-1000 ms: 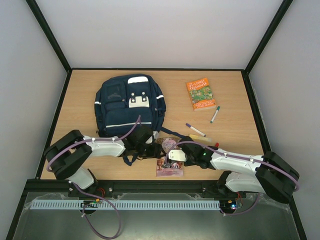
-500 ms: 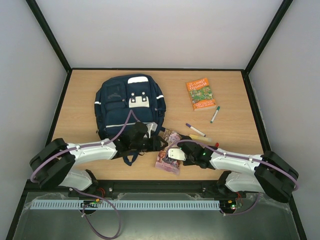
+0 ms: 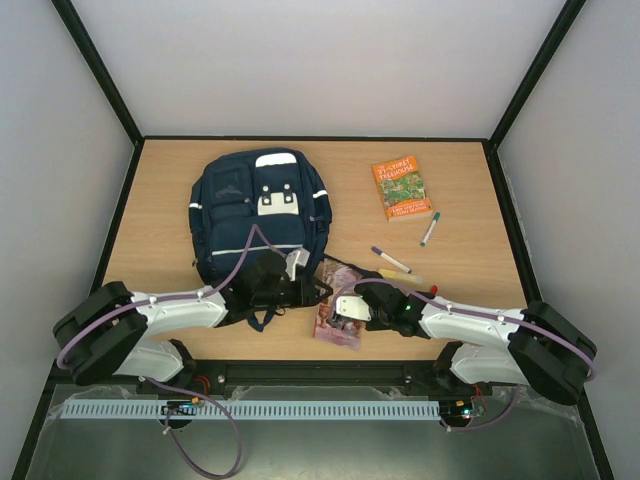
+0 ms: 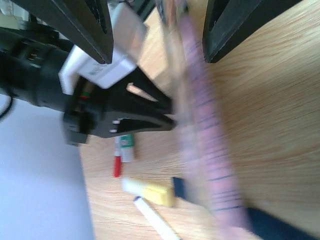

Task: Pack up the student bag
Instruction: Pick up the book from the center of the board.

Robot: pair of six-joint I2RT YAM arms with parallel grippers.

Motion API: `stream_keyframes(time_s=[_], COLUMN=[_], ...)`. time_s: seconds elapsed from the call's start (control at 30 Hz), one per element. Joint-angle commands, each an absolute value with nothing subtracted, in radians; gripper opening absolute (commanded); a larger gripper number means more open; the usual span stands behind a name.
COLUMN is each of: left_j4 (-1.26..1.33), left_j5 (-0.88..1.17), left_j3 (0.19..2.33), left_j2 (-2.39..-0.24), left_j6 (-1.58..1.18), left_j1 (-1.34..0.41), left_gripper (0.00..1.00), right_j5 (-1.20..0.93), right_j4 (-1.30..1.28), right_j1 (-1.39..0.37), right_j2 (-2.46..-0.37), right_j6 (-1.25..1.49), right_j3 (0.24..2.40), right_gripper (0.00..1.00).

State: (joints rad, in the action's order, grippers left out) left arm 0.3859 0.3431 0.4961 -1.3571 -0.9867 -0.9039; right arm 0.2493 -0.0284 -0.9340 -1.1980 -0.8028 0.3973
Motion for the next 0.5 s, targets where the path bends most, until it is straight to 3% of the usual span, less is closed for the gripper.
stream_keyframes(time_s=[0.0, 0.23, 0.47], left_j4=[0.560, 0.588, 0.389], left_j5=[0.412, 0.408, 0.294], left_j3=[0.488, 0.492, 0.520], left_j2=[-1.335, -1.360, -1.353], left_j6=[-0.929, -0.952, -0.959], left_j1=[-0.912, -0.910, -0.908], left_gripper=[0.51, 0.43, 0.36], right_j5=[0.157, 0.160, 0.164], right_j4=[-0.094, -0.095, -0.099], right_j1=[-0.939, -0.939, -0.939], right_j2=[-1.253, -1.258, -1.256], right_j6=[-0.789, -0.783, -0.779], right_j3=[0.359, 0.361, 0.362], right_gripper=[0.22, 0.22, 0.22])
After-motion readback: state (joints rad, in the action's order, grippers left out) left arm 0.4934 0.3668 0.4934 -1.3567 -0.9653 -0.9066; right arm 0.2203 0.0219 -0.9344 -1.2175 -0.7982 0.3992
